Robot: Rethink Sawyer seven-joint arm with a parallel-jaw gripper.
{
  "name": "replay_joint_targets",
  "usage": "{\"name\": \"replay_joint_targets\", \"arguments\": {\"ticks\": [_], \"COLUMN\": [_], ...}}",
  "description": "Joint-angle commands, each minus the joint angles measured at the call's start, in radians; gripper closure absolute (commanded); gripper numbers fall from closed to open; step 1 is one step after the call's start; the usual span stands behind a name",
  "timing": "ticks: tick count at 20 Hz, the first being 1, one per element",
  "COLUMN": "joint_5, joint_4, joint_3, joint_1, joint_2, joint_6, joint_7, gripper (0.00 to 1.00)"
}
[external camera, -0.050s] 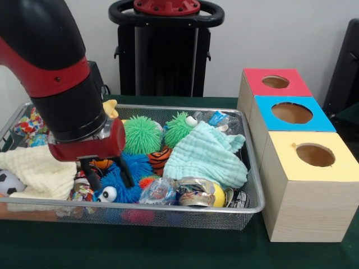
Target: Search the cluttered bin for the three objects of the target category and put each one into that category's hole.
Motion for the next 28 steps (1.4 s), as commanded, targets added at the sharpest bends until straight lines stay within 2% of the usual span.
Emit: {"name": "replay_joint_targets", "arguments": {"ticks": [1,6,11,21,24,28], "joint_5": [-0.03,-0.074,-0.064,-0.086,-0.081,-0.081], "joint_4": [-0.004,0.06,0.16,0.233,0.272,0.303], "joint_3": [0.044,0.028,0.065,0.115,0.139,0.149], "joint_1": [0.002,0.008,-0.051,-0.13,-0.162,-0.186], "joint_2": [0.002,0.0,0.014,0.028,0.02,-0.01], "joint_6": [0.037,-0.07,-0.164,-0.209,-0.22,-0.189], "joint_7": [-0.119,-0.106,-0.107,-0.156,-0.153,-0.148], "gripper": [0.0,0.0,0.0,0.0,0.0,0.0]}}
